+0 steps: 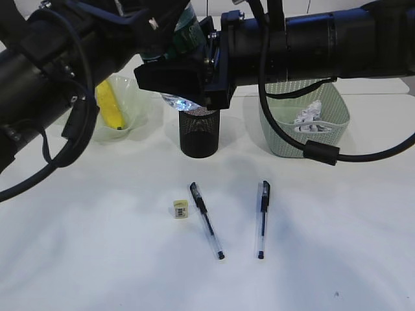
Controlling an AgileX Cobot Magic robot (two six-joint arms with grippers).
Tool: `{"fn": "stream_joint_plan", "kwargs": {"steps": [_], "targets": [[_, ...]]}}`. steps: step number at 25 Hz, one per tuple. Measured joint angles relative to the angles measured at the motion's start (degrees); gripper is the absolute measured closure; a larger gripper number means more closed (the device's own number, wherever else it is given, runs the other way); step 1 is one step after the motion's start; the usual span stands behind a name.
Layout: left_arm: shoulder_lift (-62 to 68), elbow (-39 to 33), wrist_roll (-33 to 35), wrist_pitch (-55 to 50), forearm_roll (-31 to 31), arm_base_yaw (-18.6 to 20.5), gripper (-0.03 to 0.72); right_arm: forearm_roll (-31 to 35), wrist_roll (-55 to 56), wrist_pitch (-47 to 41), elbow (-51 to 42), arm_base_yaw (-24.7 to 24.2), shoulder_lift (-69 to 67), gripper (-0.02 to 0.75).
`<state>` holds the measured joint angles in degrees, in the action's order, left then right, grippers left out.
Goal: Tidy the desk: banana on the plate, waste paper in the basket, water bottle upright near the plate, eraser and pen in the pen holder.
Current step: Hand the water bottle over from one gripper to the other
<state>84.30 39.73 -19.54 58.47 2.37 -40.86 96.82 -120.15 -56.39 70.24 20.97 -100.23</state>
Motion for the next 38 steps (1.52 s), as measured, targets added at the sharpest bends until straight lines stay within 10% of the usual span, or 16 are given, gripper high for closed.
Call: {"fn": "stream_joint_plan", "kwargs": {"steps": [19, 26, 38], "targets": [[0.57, 0.0, 0.7, 2.1, 0.22, -0.26, 0.258, -0.56, -0.05, -0.62, 0.14, 0.0, 0.0, 0.318], [0.57, 0.0, 2.99, 2.19, 0.6, -0.26, 0.284, -0.14, 1.39, 0.85, 0.19, 0.0, 0.0, 0.179], [0.35, -0.18, 4.71, 1.58, 0.17, 7.23, 0.285, -7.63, 9.19, 8.61, 0.33, 0.0, 0.0, 0.133]]}}
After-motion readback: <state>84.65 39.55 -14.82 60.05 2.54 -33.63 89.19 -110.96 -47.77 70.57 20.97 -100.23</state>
